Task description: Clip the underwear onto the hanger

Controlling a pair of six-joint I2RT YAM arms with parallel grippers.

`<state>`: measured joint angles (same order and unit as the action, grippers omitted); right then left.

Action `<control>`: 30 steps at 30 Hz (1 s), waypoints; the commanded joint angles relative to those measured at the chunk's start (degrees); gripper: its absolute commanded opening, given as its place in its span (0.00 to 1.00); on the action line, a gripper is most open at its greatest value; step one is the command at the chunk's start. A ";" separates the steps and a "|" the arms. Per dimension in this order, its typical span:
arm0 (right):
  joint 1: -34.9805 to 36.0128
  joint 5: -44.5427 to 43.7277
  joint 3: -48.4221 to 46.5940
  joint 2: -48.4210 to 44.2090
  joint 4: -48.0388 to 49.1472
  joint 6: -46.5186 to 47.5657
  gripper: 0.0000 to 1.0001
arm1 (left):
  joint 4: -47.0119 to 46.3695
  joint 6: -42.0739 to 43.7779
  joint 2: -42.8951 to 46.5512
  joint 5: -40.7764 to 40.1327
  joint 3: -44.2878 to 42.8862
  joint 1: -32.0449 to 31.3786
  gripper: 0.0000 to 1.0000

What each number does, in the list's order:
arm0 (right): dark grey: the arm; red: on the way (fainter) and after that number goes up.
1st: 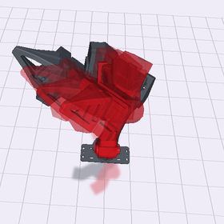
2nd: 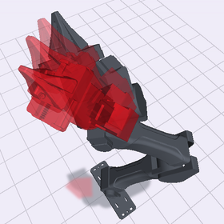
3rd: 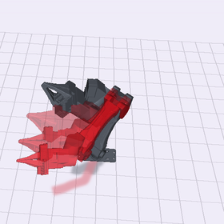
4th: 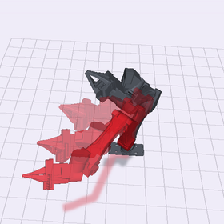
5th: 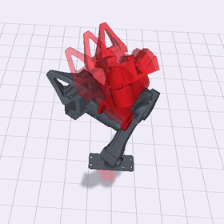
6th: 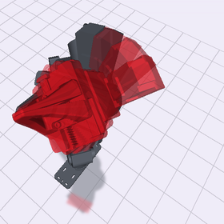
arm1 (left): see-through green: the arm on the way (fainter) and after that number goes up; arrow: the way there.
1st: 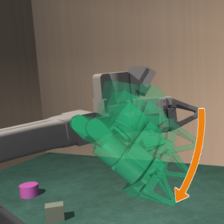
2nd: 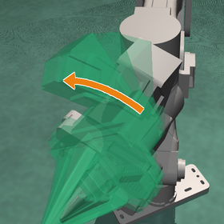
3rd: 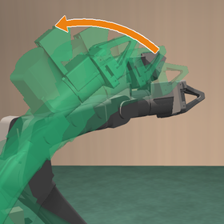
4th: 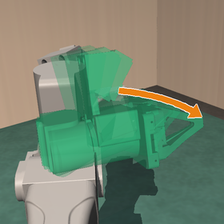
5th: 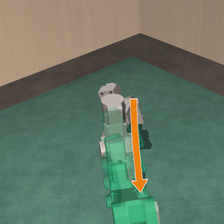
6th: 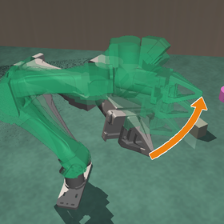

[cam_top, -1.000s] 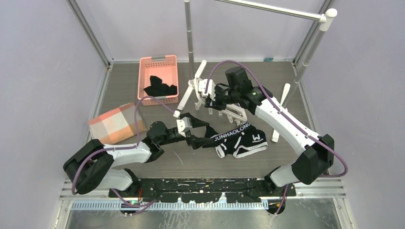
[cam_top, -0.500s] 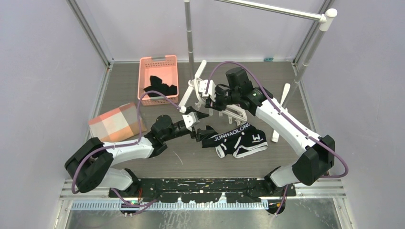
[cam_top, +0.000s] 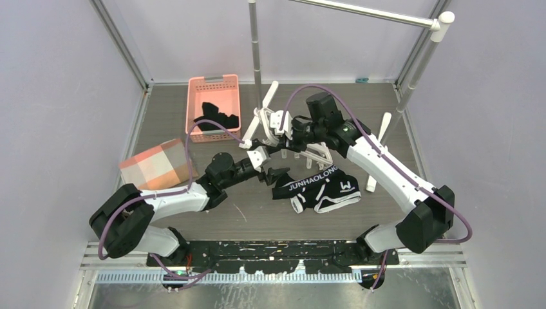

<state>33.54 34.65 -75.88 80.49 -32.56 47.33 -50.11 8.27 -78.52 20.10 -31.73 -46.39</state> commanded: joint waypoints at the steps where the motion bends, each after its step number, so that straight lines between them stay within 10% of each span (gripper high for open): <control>1: 0.12 3.56 -0.44 -4.04 2.03 3.19 0.01 | -2.54 0.46 0.03 -2.01 -1.84 -0.01 0.70; 30: 0.29 11.39 3.29 -4.49 -0.36 11.40 0.01 | -10.82 -5.40 -2.77 -5.51 3.39 -0.03 0.71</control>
<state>33.54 42.28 -72.27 78.00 -35.73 55.48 -55.55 3.84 -81.54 16.19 -28.62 -46.39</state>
